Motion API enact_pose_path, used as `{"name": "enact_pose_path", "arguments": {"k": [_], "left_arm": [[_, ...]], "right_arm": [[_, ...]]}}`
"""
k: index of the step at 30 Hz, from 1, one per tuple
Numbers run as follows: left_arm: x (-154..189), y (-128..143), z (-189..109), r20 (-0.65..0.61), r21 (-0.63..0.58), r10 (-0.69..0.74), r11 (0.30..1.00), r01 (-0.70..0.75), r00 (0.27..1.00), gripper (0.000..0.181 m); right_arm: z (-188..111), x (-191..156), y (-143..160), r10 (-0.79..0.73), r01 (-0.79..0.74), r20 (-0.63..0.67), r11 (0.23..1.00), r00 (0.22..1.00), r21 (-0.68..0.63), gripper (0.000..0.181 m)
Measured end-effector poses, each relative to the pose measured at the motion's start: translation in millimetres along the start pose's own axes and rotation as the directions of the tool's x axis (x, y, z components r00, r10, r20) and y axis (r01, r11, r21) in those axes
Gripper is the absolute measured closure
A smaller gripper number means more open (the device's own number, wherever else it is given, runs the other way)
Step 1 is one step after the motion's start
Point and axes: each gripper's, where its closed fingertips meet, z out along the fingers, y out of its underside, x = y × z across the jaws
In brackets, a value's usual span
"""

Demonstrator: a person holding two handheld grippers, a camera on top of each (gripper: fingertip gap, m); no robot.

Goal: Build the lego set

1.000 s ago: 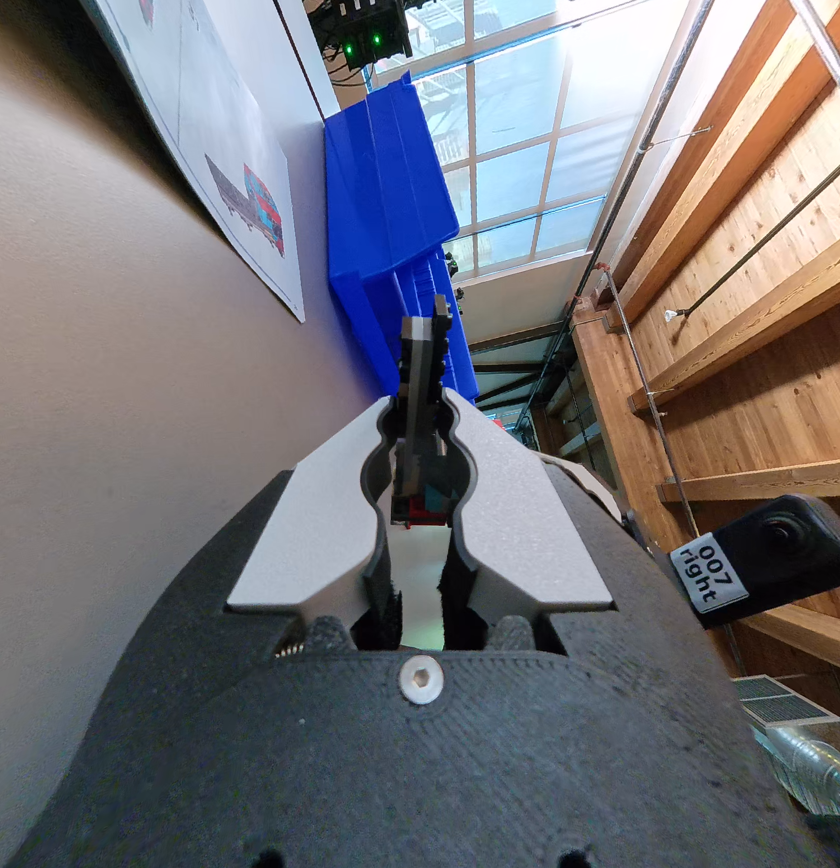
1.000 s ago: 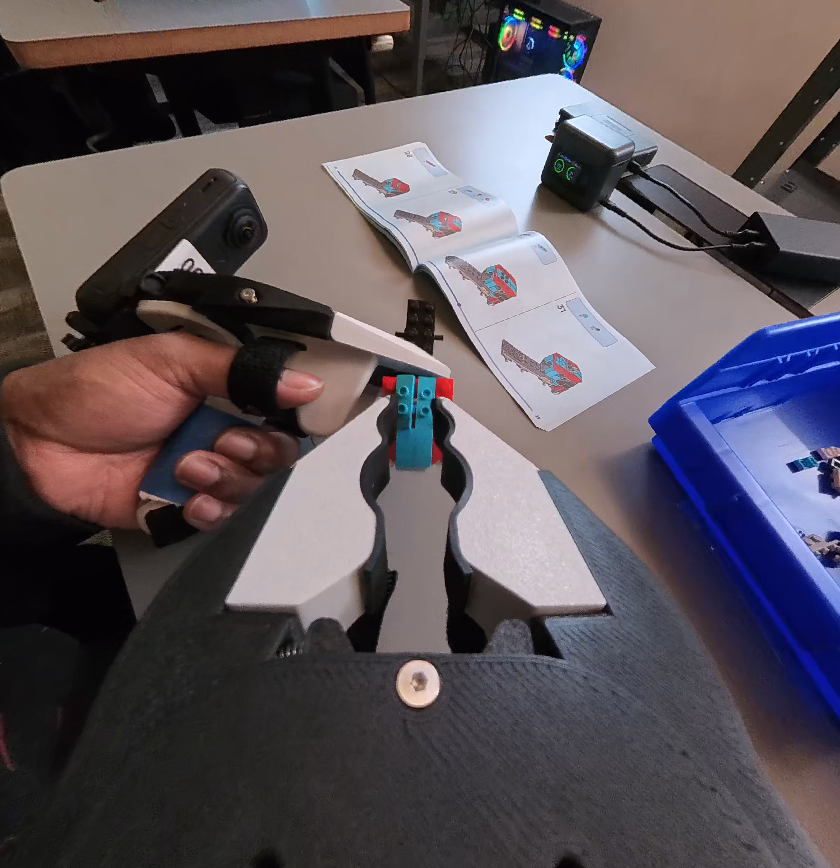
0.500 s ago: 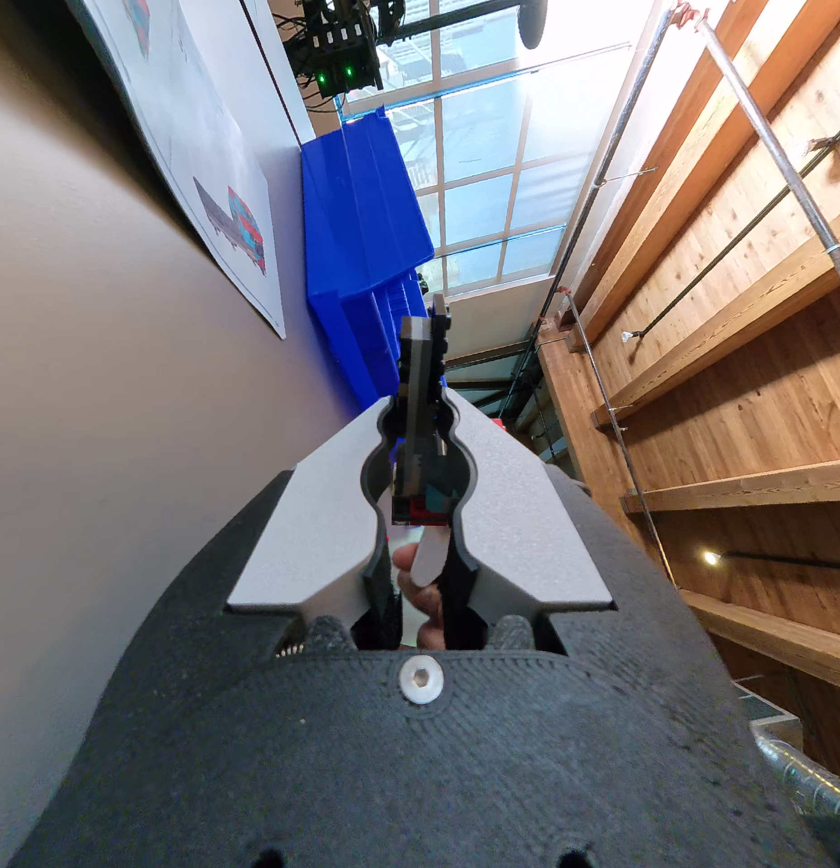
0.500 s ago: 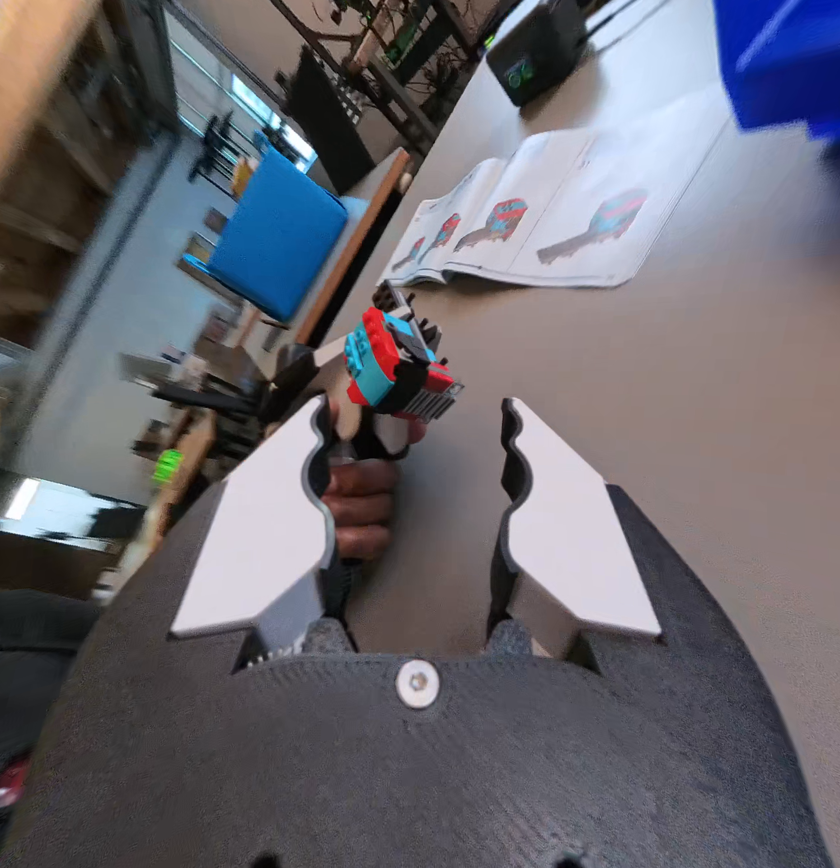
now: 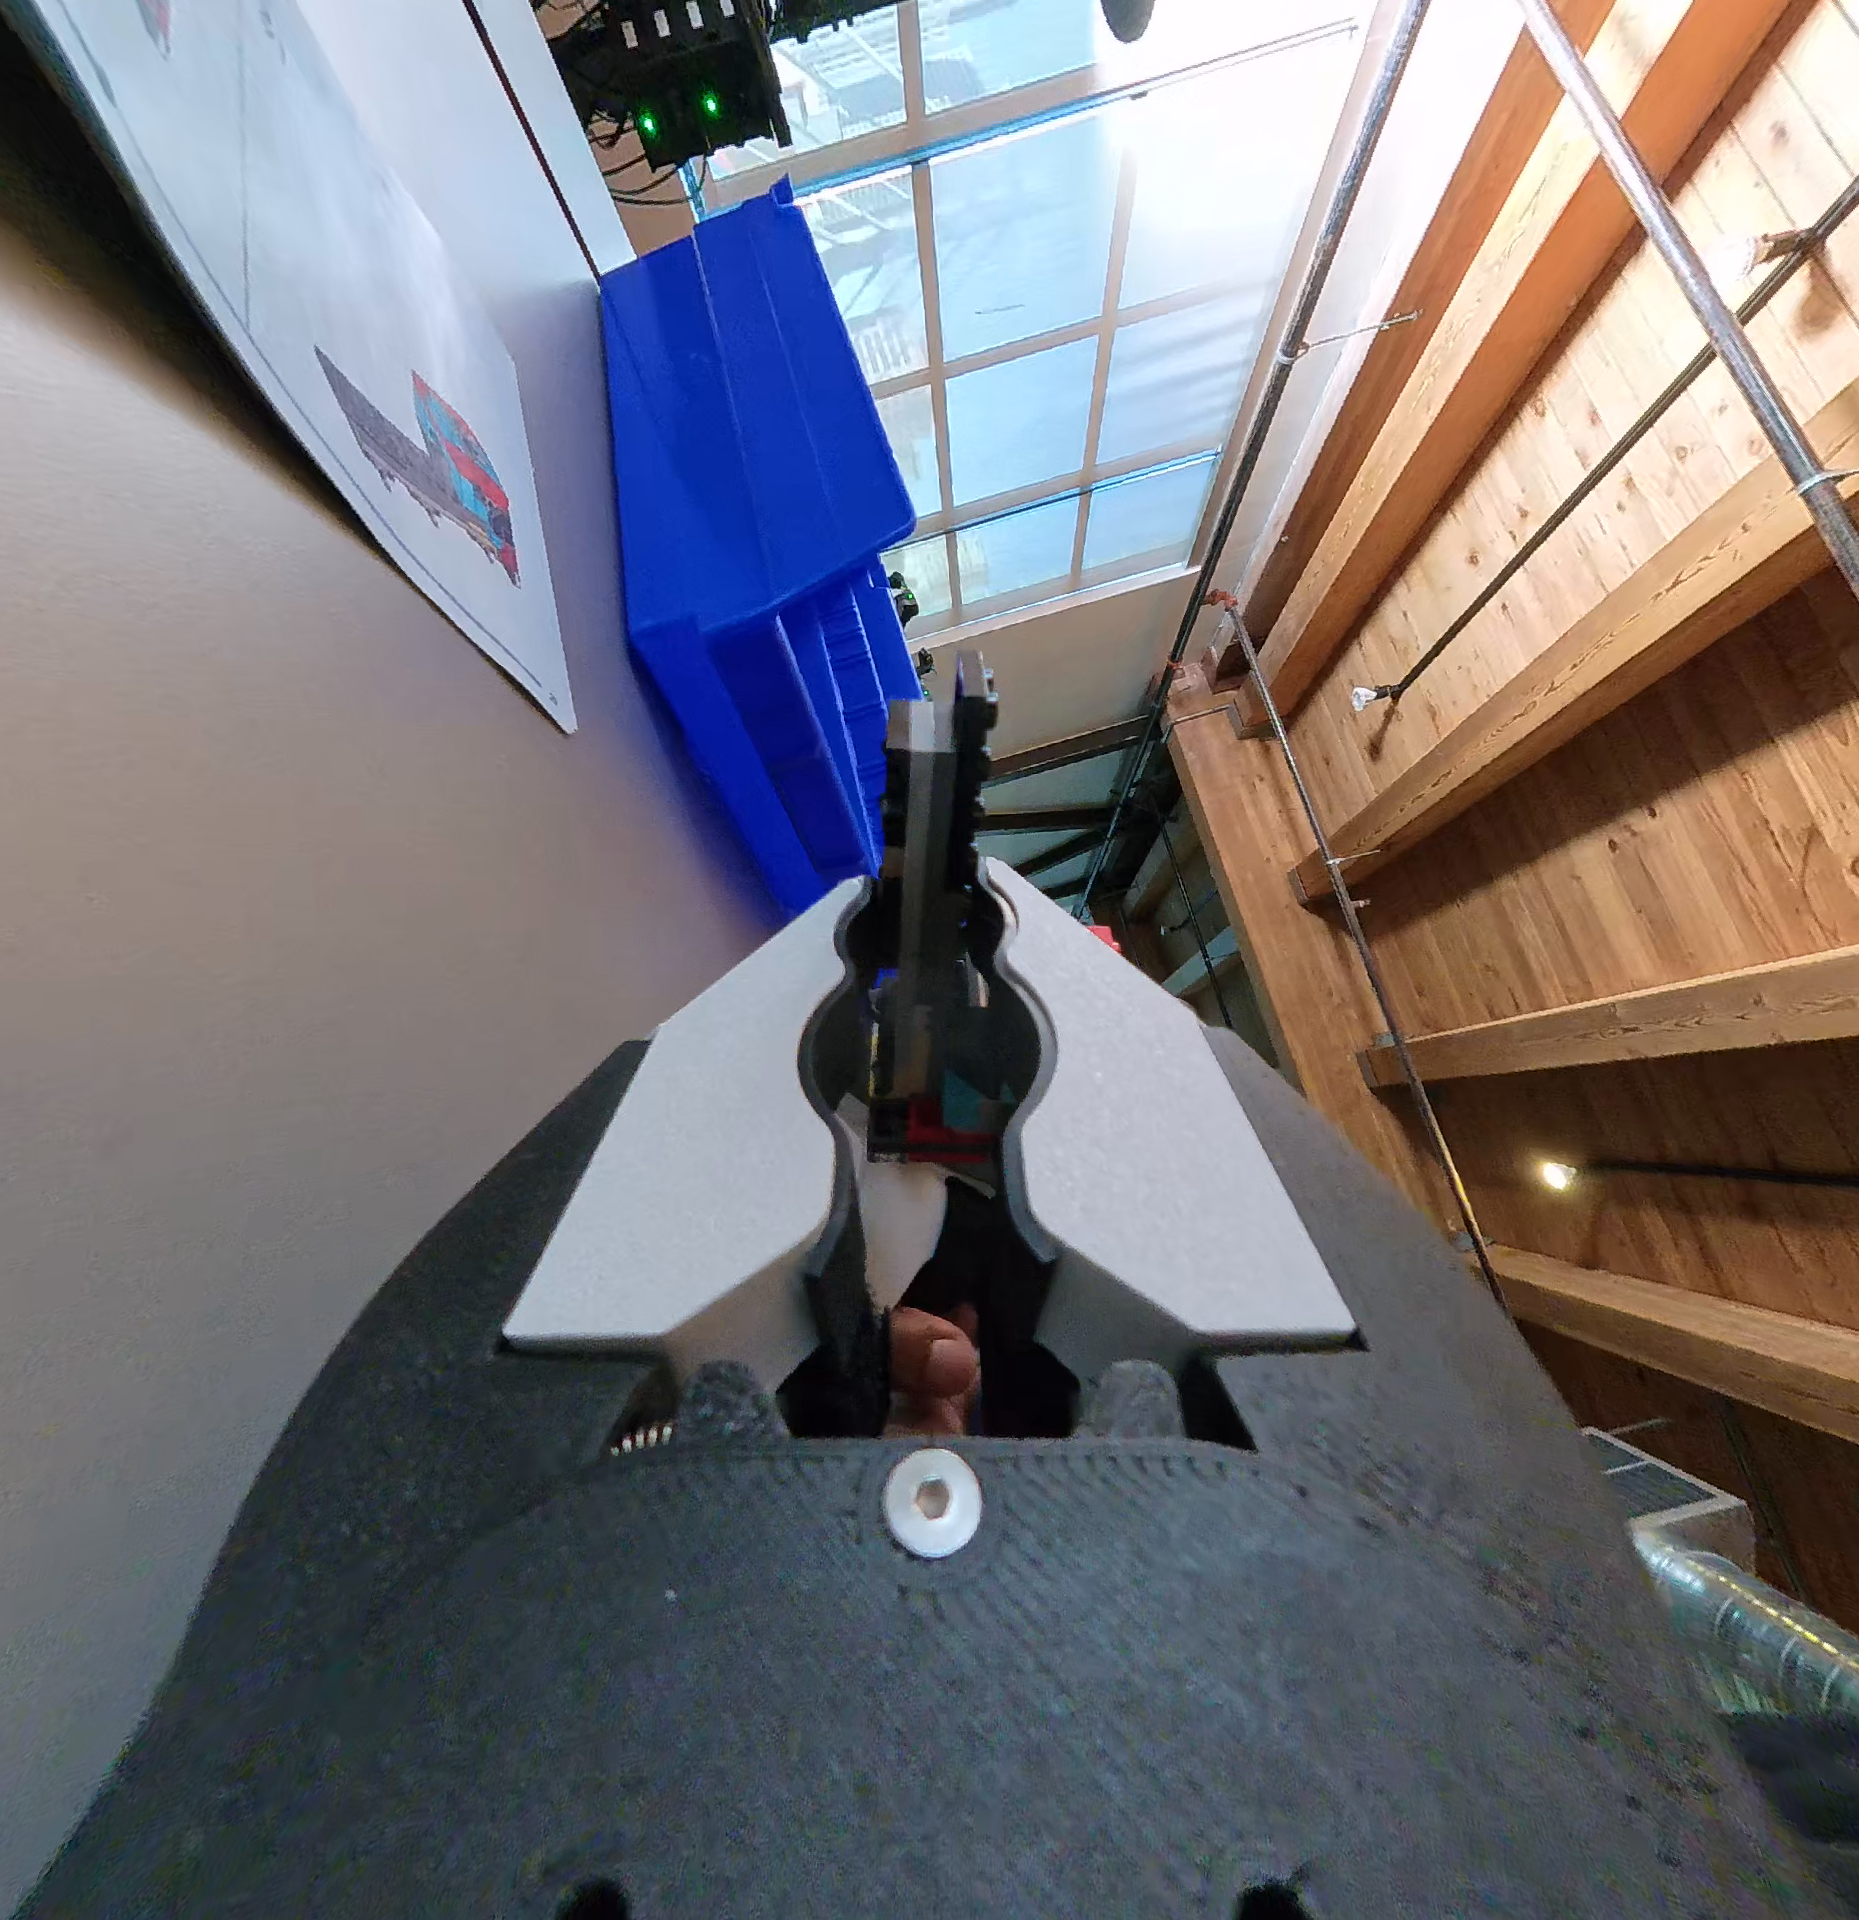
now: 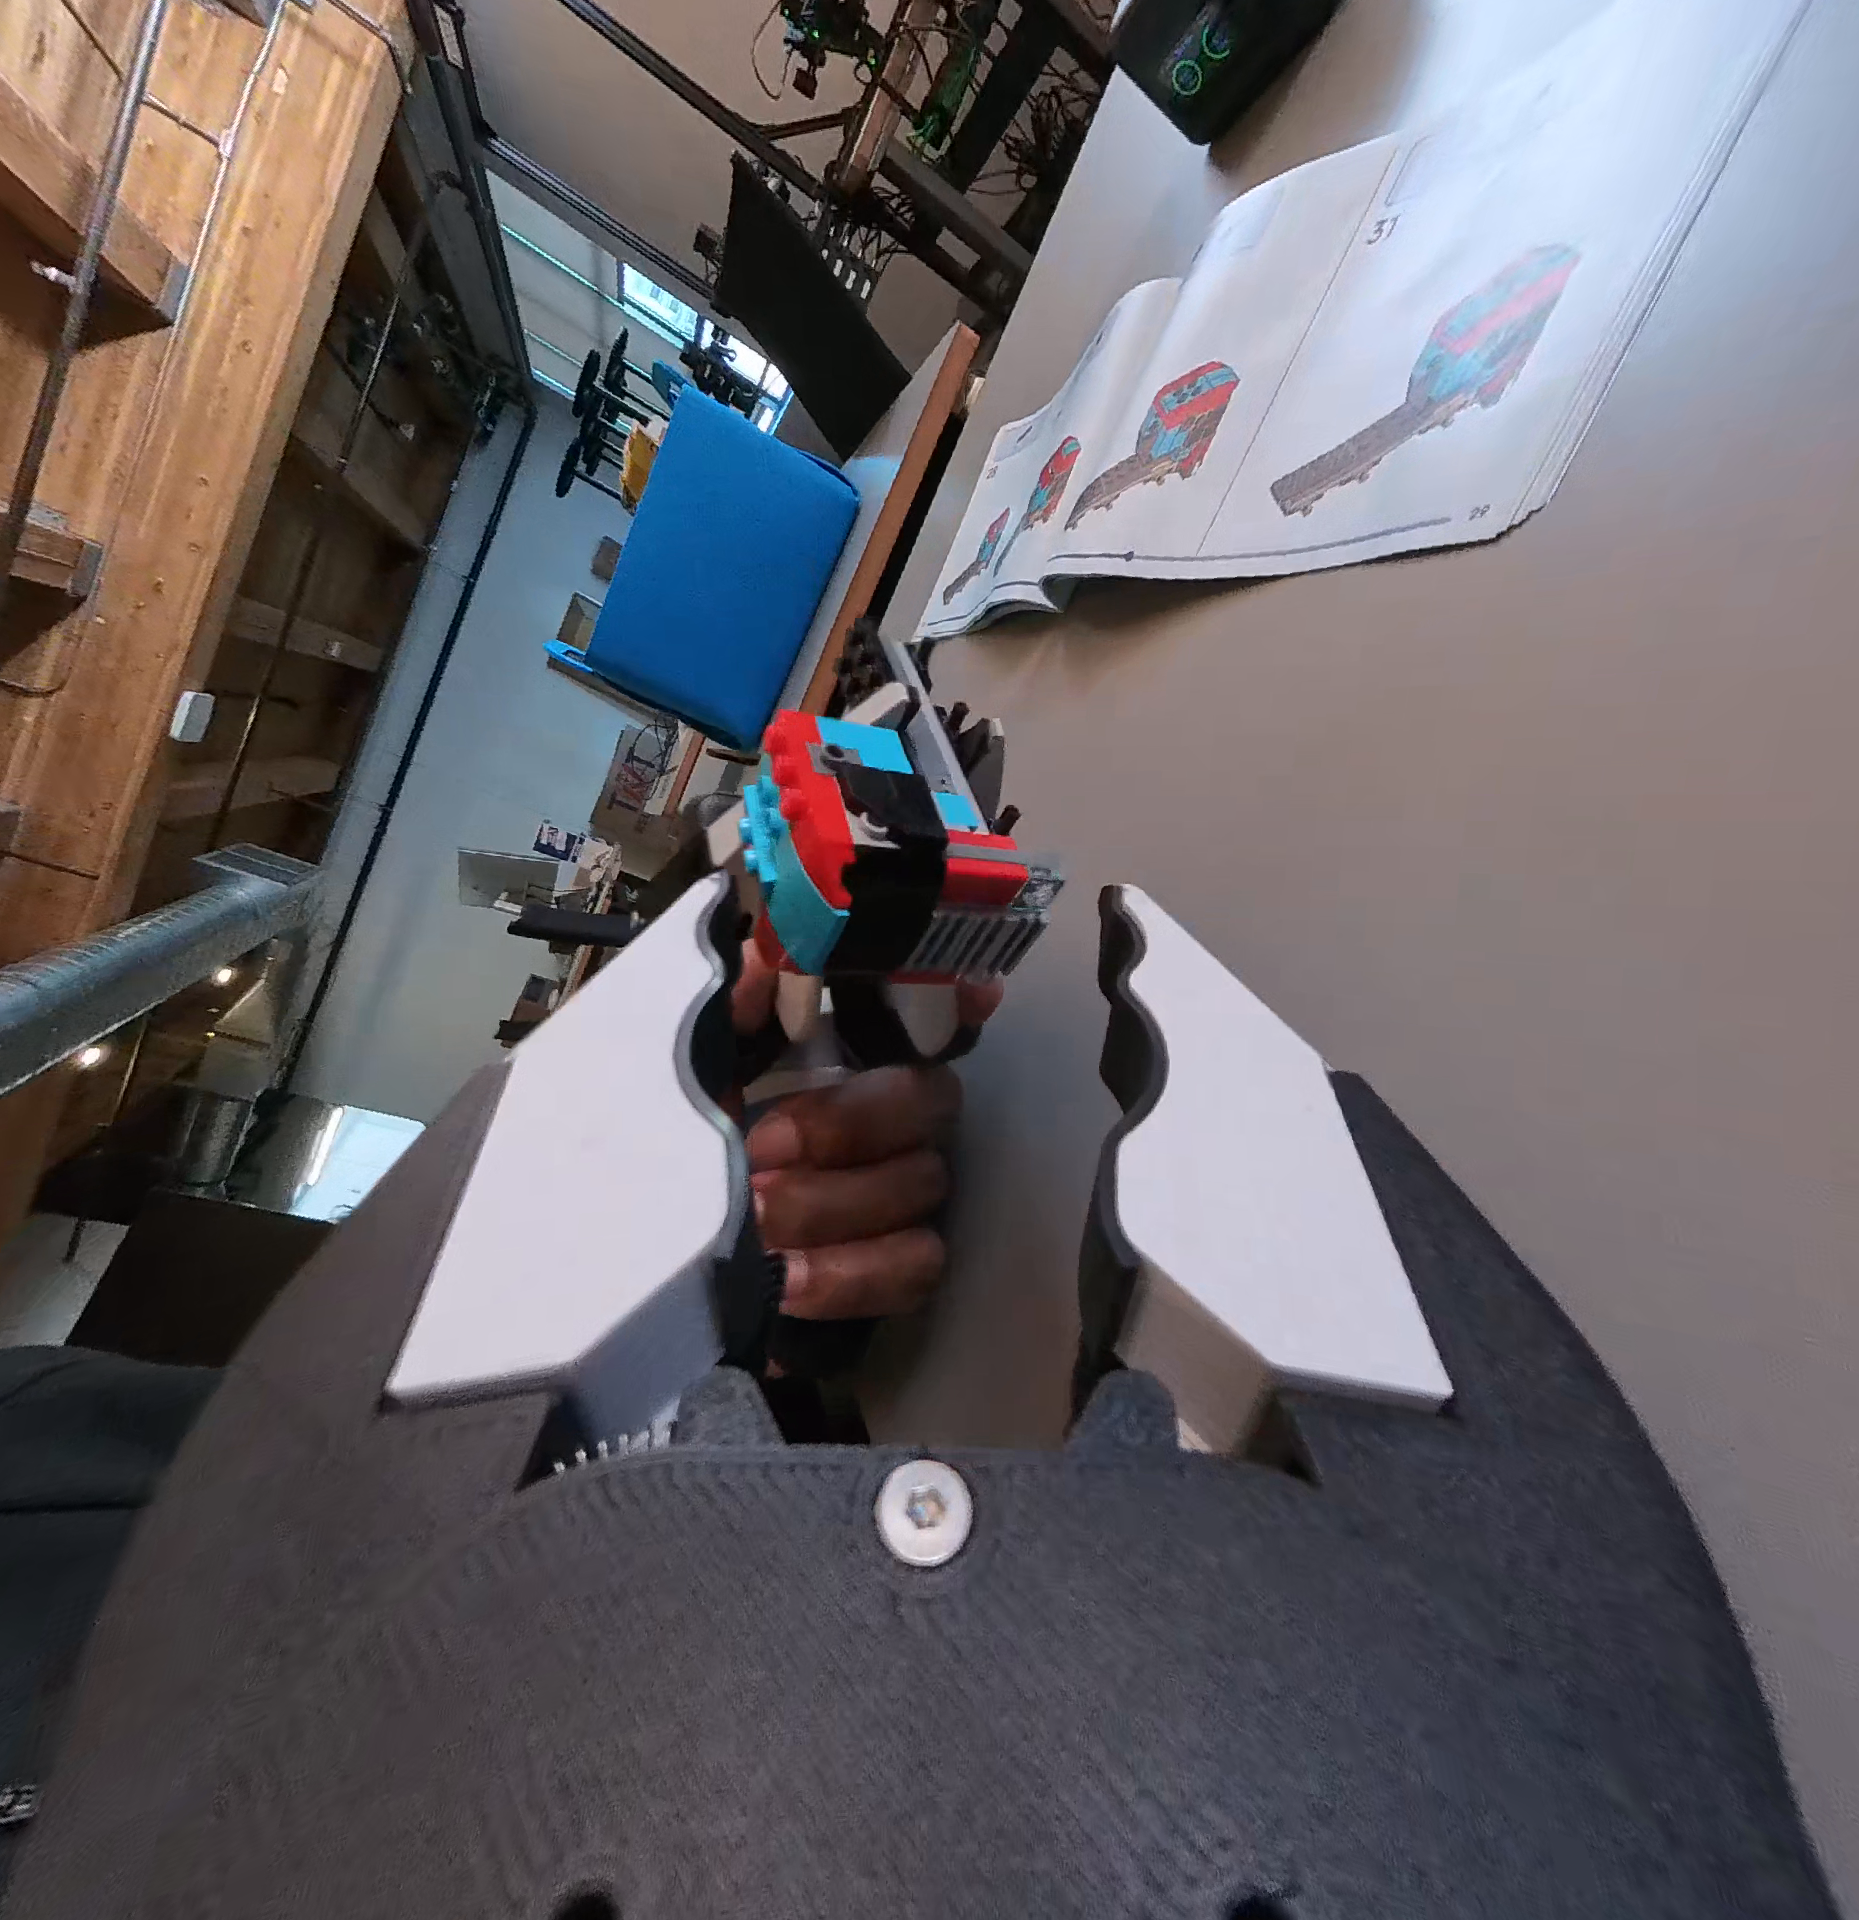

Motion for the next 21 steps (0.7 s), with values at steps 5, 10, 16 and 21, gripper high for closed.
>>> {"name": "enact_pose_path", "arguments": {"k": [5,10,16,21], "left_arm": [[4.2,0.0,0.1,-0.021,-0.004,0.018,1.000,-0.018,1.000,0.165],[7.7,-0.1,0.4,-0.040,-0.004,0.028,1.000,-0.028,0.999,0.166],[8.2,1.3,1.6,-0.042,-0.009,0.031,0.999,-0.031,0.999,0.166],[8.3,0.9,1.6,-0.042,-0.009,0.032,0.999,-0.032,0.999,0.165]], "right_arm": [[-0.4,-3.2,-3.1,0.045,-0.045,0.049,0.999,0.998,0.016,0.116],[-0.3,-6.5,-3.4,0.065,-0.066,0.078,0.998,0.995,0.012,0.117],[-1.1,-6.3,-5.0,0.065,-0.067,0.080,0.998,0.995,0.014,0.117],[-0.9,-7.8,-4.7,0.069,-0.070,0.088,0.997,0.994,0.013,0.117]]}}
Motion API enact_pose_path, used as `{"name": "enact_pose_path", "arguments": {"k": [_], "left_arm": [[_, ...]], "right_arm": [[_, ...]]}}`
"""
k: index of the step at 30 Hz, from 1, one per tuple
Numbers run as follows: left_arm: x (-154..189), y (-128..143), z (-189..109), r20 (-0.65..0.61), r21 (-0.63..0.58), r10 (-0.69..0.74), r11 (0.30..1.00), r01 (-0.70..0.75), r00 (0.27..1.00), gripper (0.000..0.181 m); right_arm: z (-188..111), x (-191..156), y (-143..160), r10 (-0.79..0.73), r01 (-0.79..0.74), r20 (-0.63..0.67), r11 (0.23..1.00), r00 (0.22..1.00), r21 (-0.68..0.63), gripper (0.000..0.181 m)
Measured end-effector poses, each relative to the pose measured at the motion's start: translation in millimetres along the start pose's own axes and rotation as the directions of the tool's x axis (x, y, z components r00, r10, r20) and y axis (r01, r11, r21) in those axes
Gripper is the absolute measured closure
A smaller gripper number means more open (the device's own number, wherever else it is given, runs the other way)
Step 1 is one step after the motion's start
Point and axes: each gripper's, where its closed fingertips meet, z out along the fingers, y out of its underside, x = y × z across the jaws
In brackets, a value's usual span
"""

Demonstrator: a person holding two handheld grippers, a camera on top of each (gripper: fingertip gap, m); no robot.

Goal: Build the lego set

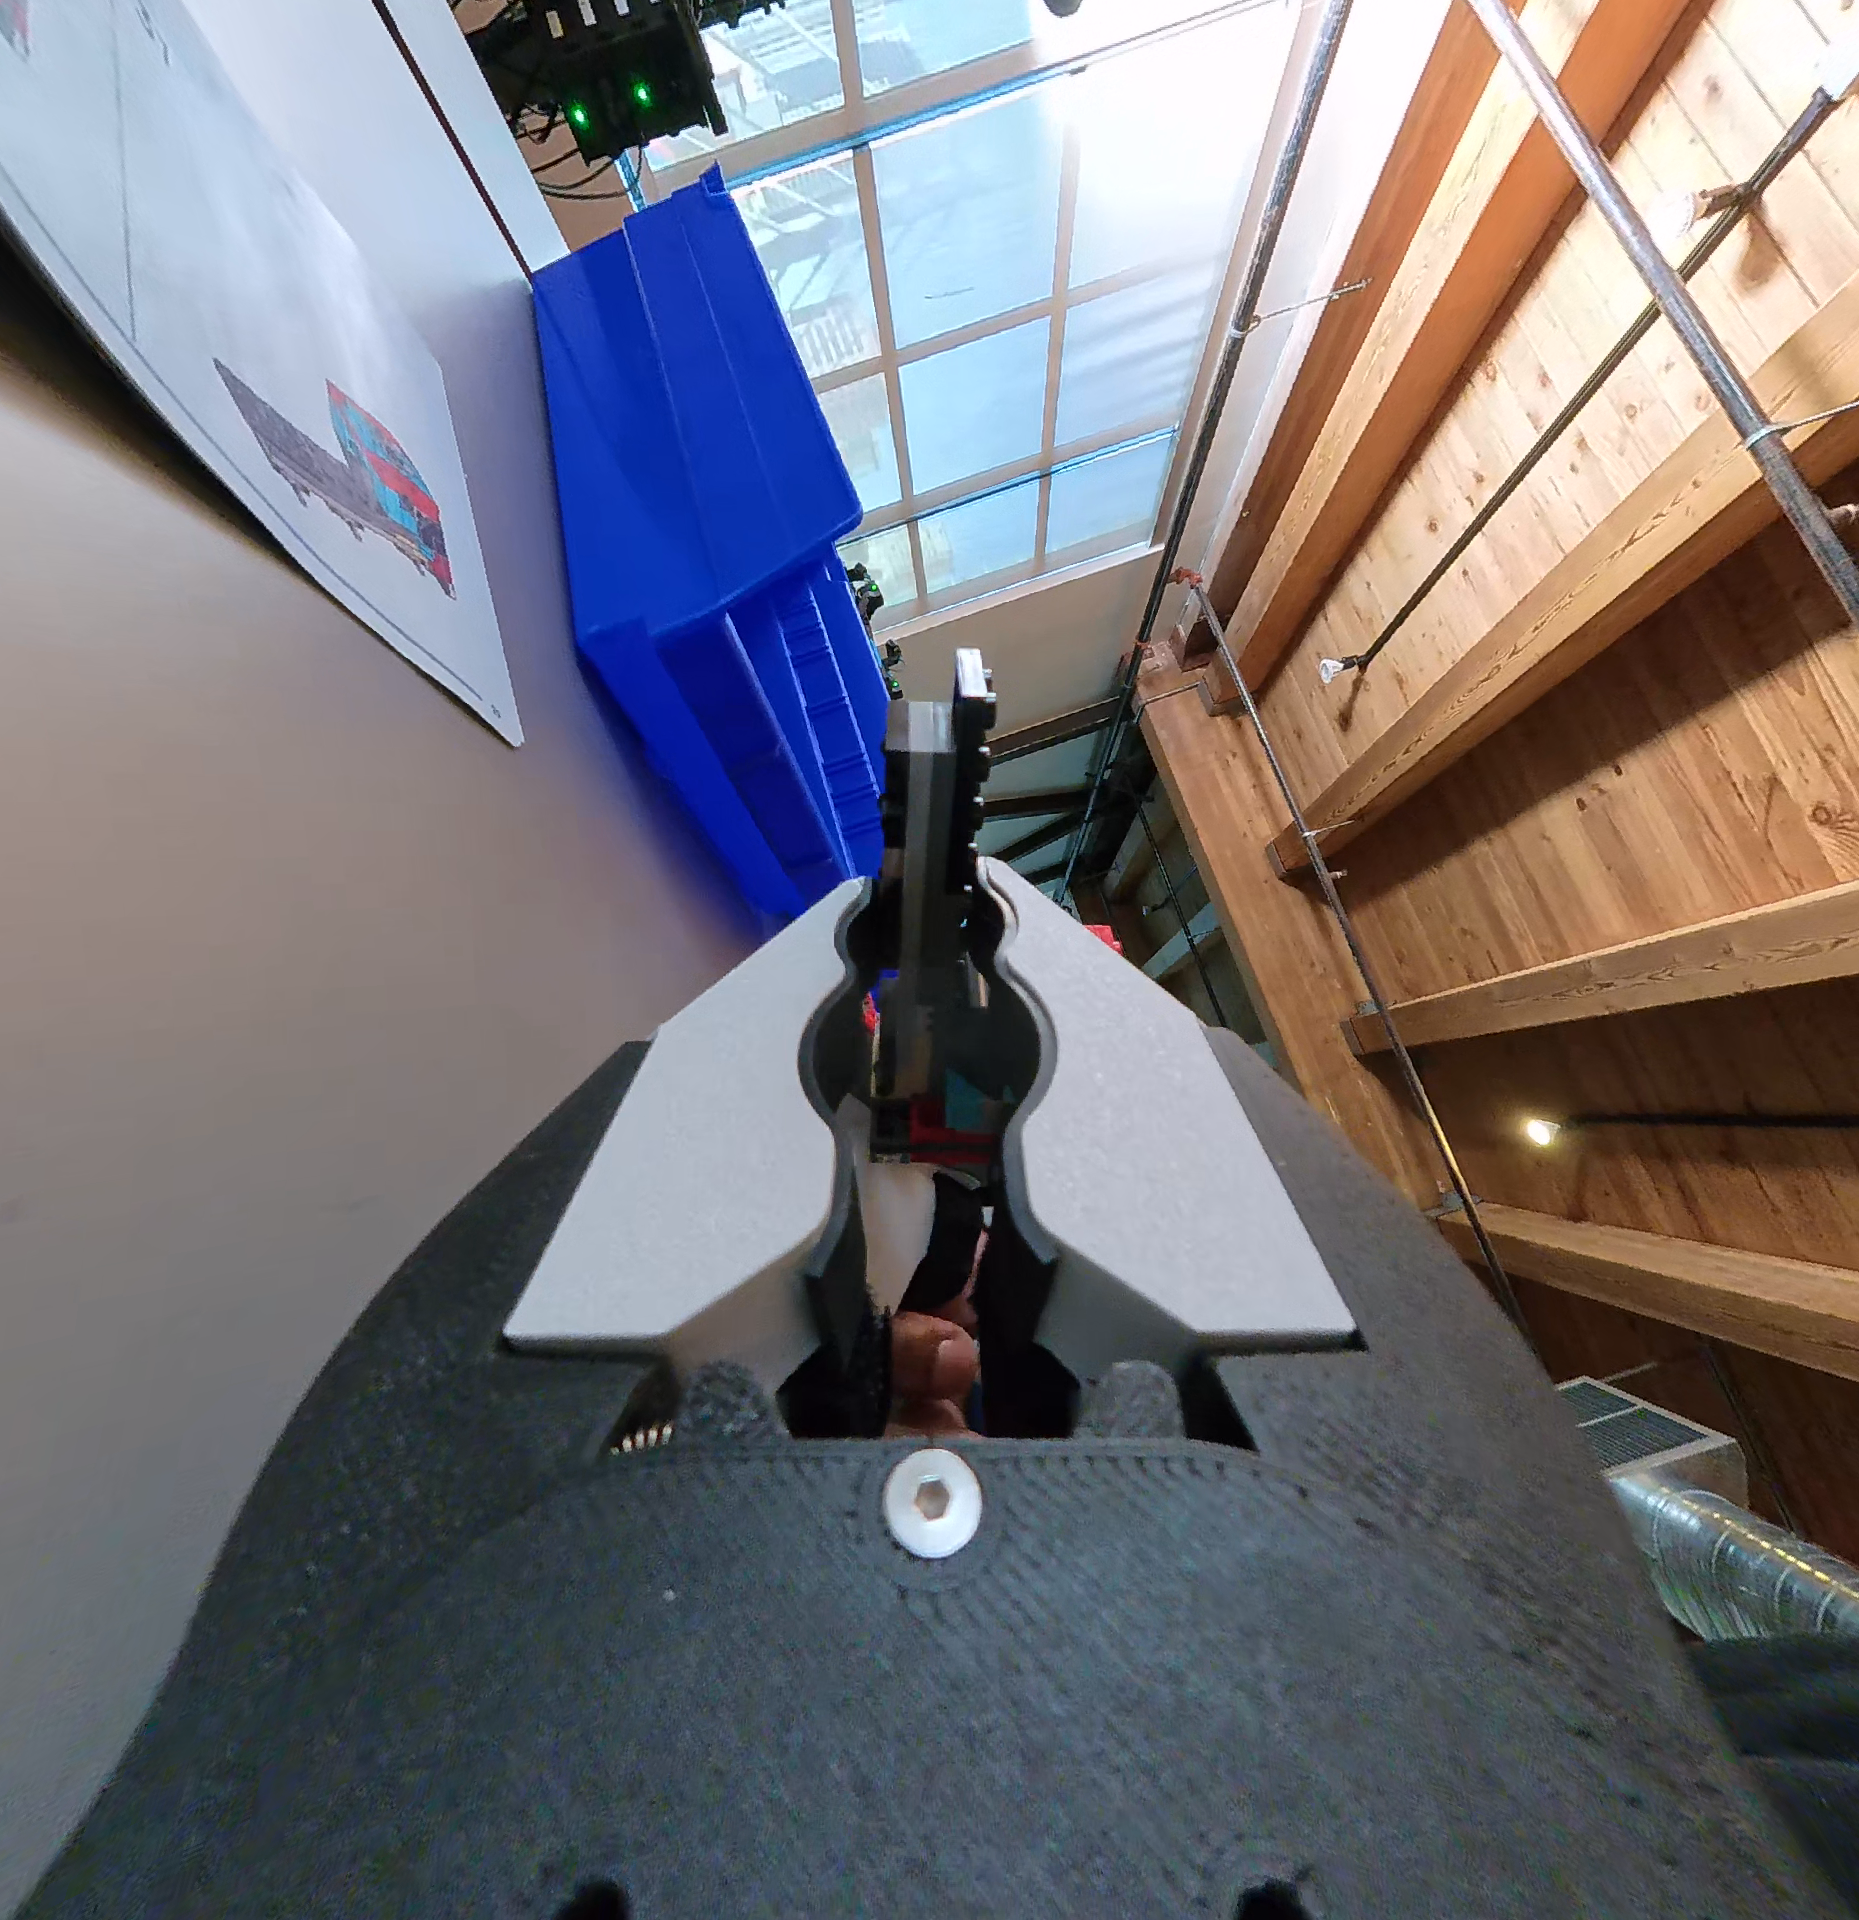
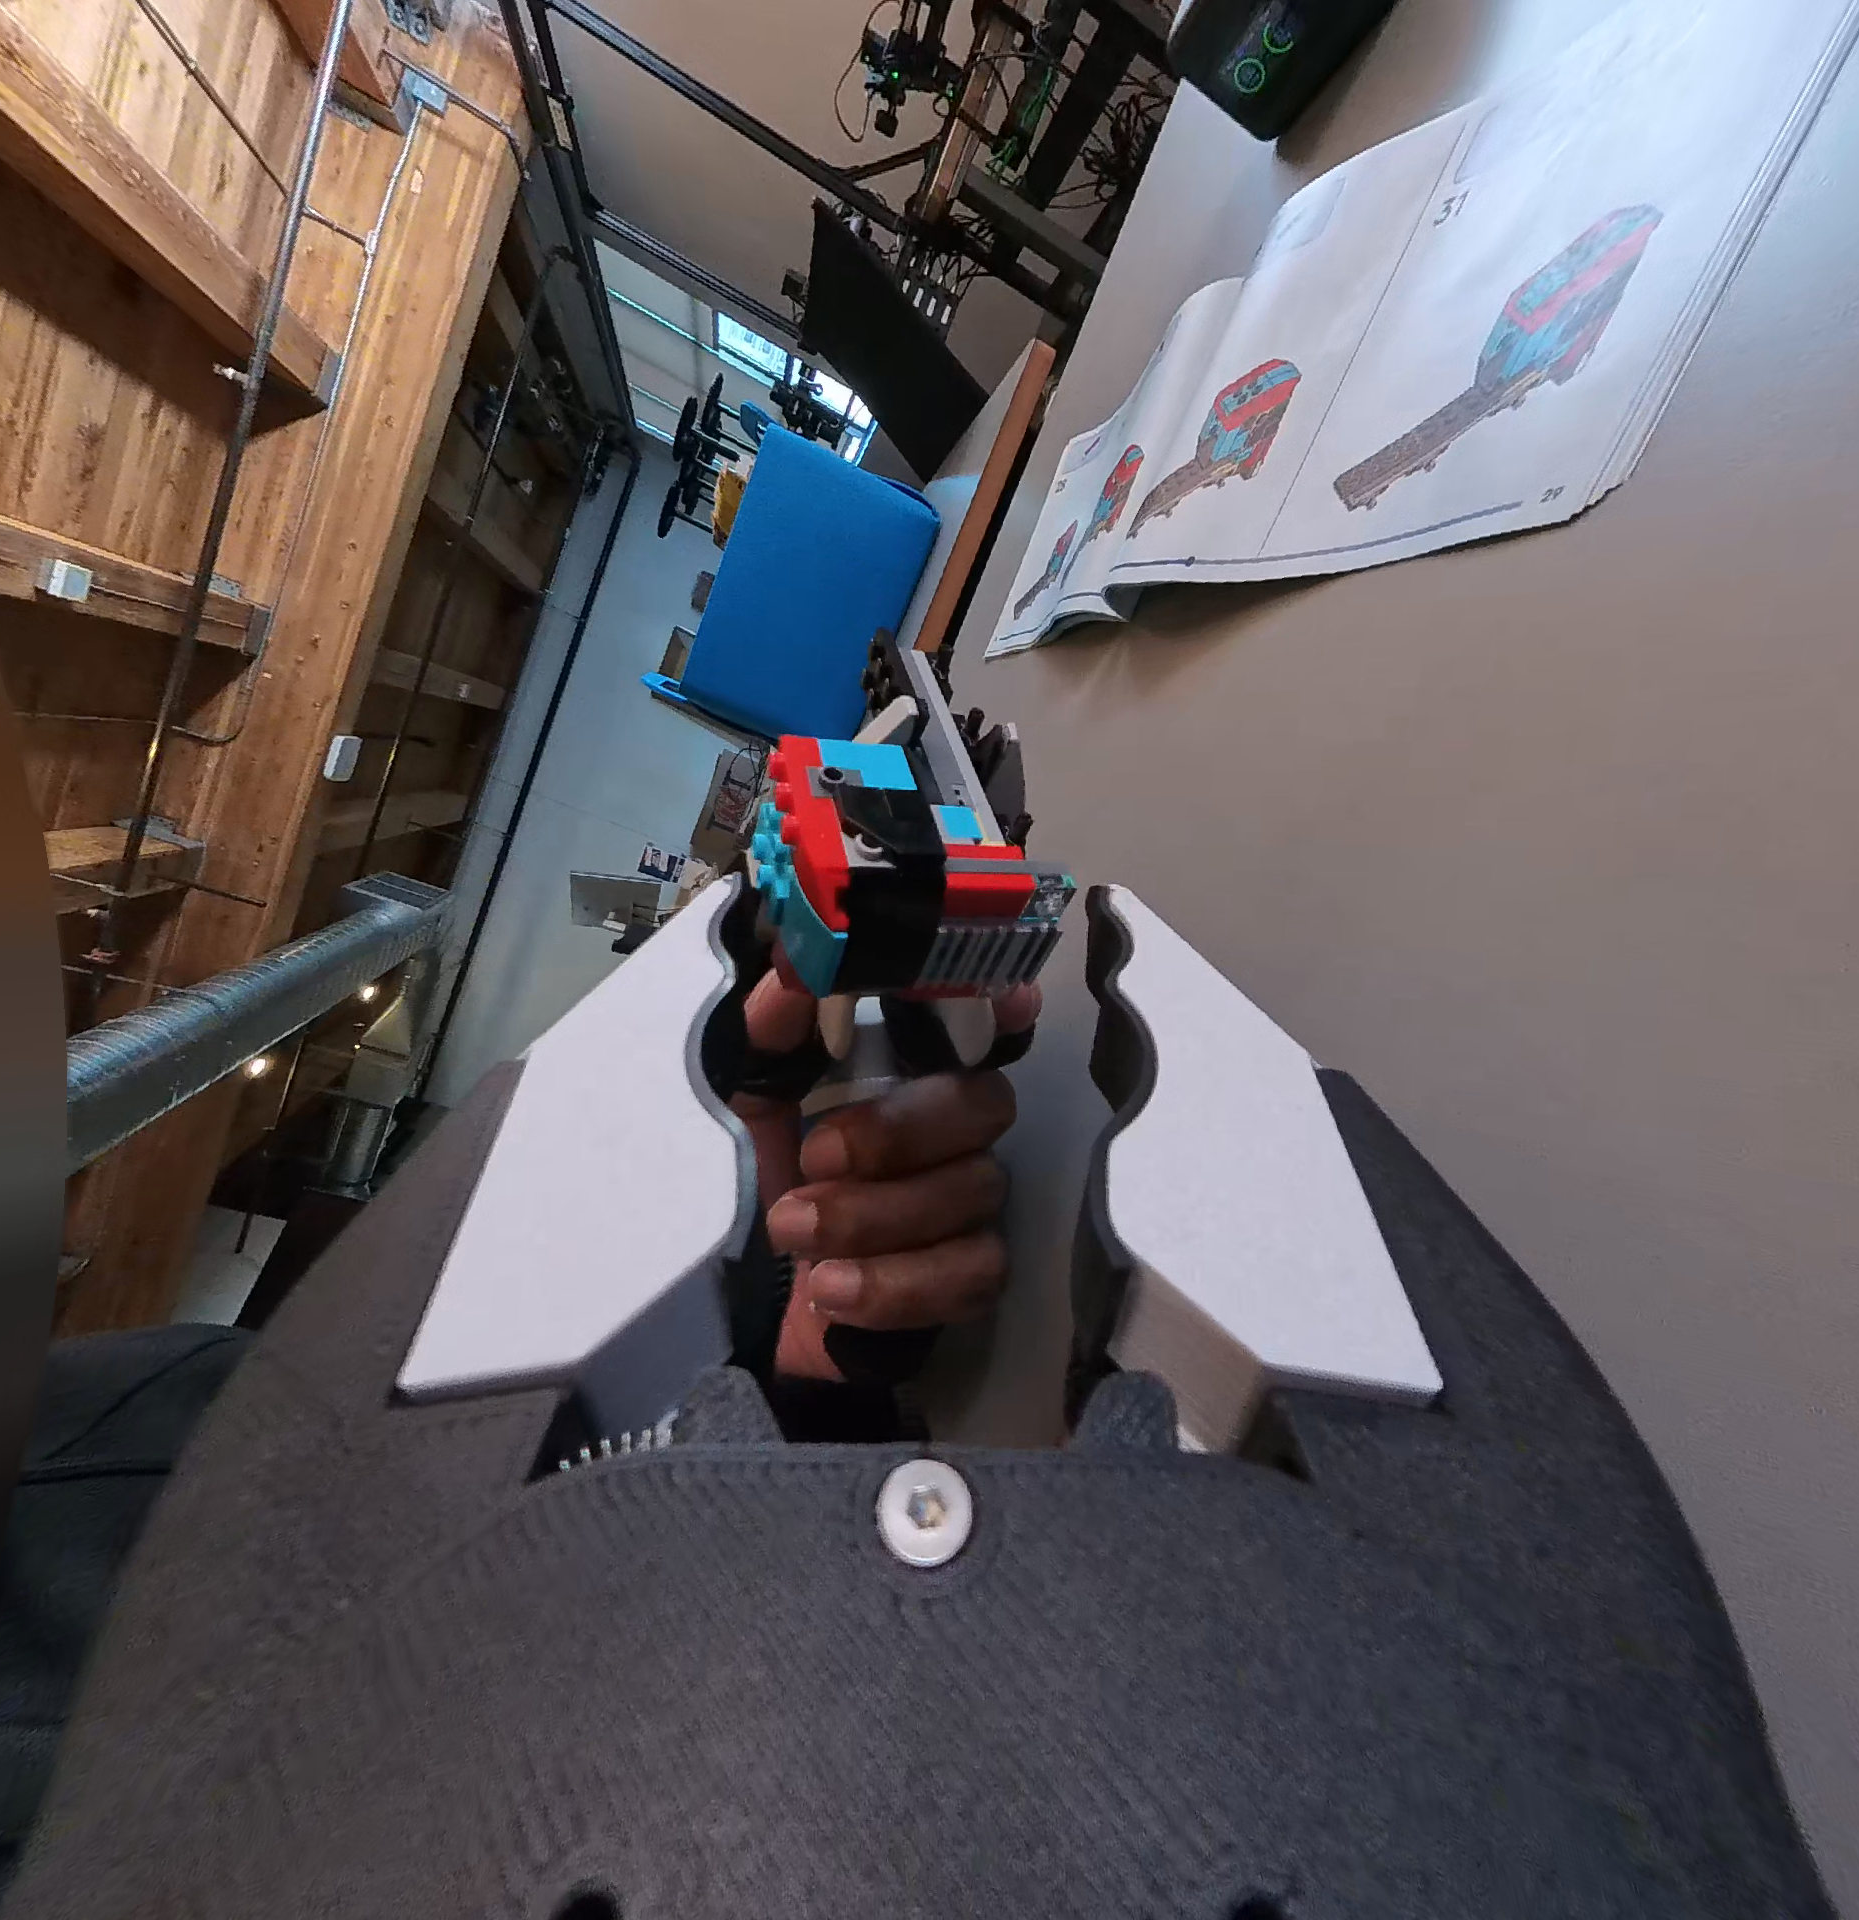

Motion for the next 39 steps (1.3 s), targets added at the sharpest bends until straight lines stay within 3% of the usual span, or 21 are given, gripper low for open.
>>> {"name": "enact_pose_path", "arguments": {"k": [7,16,29,39], "left_arm": [[-1.9,-3.2,-1.3,0.004,0.016,-0.020,1.000,0.020,1.000,0.165],[-9.8,-5.6,-2.1,0.001,0.056,-0.141,0.988,0.141,0.990,0.166],[-10.2,-4.4,-1.3,0.013,0.053,-0.124,0.991,0.123,0.992,0.166],[-6.8,-4.3,-1.8,0.001,0.046,-0.095,0.994,0.095,0.995,0.166]], "right_arm": [[-2.9,-2.5,-3.1,0.017,-0.018,0.020,1.000,1.000,0.025,0.114],[3.2,3.0,0.9,0.151,-0.153,0.044,0.987,0.988,0.056,0.110],[7.5,1.6,-1.3,0.183,-0.188,0.061,0.978,0.981,0.087,0.125],[6.7,-0.2,-1.7,0.166,-0.173,0.075,0.979,0.983,0.104,0.127]]}}
